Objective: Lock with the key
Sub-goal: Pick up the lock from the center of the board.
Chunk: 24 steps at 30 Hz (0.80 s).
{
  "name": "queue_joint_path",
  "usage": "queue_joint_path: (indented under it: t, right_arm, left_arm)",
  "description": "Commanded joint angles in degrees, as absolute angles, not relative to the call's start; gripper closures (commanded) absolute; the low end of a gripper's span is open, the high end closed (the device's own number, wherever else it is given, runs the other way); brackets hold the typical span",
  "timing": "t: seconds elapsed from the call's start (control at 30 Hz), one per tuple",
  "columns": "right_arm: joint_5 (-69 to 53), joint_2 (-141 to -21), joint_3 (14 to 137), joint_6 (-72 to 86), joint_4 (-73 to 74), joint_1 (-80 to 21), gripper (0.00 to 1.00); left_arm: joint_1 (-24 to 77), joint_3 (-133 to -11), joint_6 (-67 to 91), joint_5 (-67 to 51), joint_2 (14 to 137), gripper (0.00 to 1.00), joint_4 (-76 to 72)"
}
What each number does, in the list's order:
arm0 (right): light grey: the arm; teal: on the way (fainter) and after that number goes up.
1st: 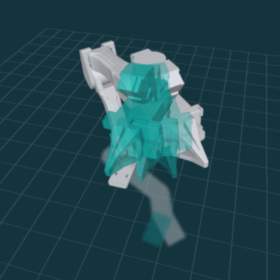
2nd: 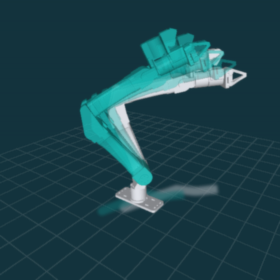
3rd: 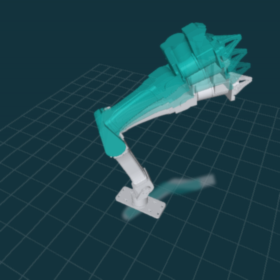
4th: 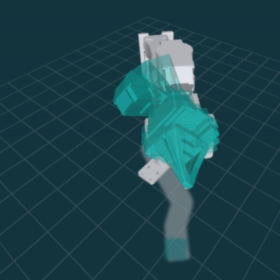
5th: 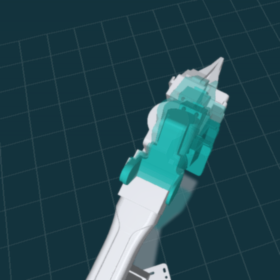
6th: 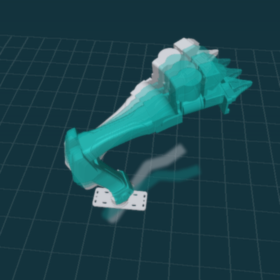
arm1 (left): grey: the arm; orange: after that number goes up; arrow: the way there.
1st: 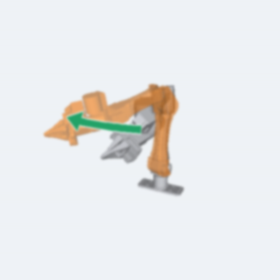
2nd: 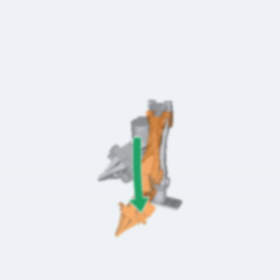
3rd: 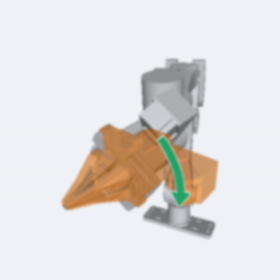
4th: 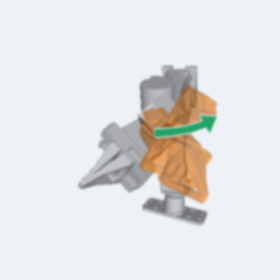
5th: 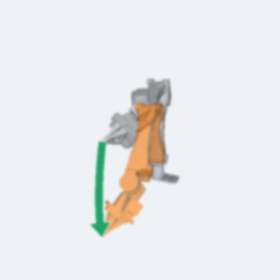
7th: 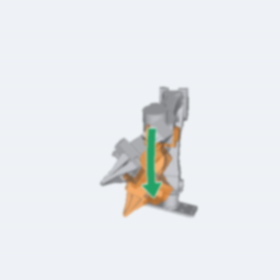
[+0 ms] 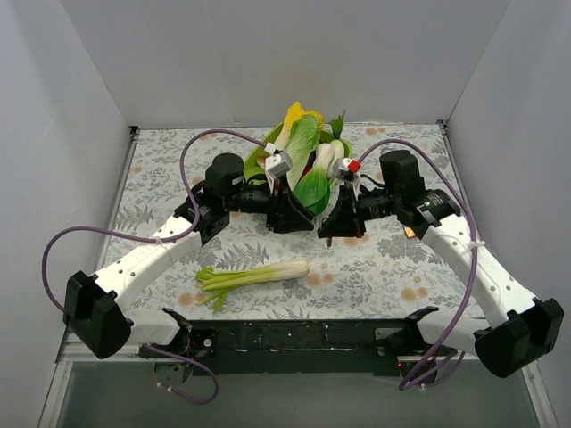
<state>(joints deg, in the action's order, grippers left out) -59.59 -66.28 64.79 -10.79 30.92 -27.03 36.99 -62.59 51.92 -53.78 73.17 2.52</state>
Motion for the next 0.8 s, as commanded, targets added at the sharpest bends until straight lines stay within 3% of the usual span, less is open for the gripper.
queue_joint_path:
  t: [0.0, 0.53, 0.77]
  right_arm:
    - [-60.8, -66.7, 68.1, -13.7, 31.2, -29.3, 0.99]
    - [-56.8, -67.1, 69.3, -14.1, 30.8, -32.3, 0.99]
    - [-57.0, -66.9, 69.3, -14.4, 30.5, -32.3, 0.99]
  left_arm:
    - [39.7, -64.5, 52.2, -54.3, 73.4, 0.65, 0.4]
    - [42.4, -63.9, 53.4, -54.1, 74.3, 0.82, -3.1]
    - [42.4, -64.1, 54.0, -54.6, 74.4, 1.00, -2.6]
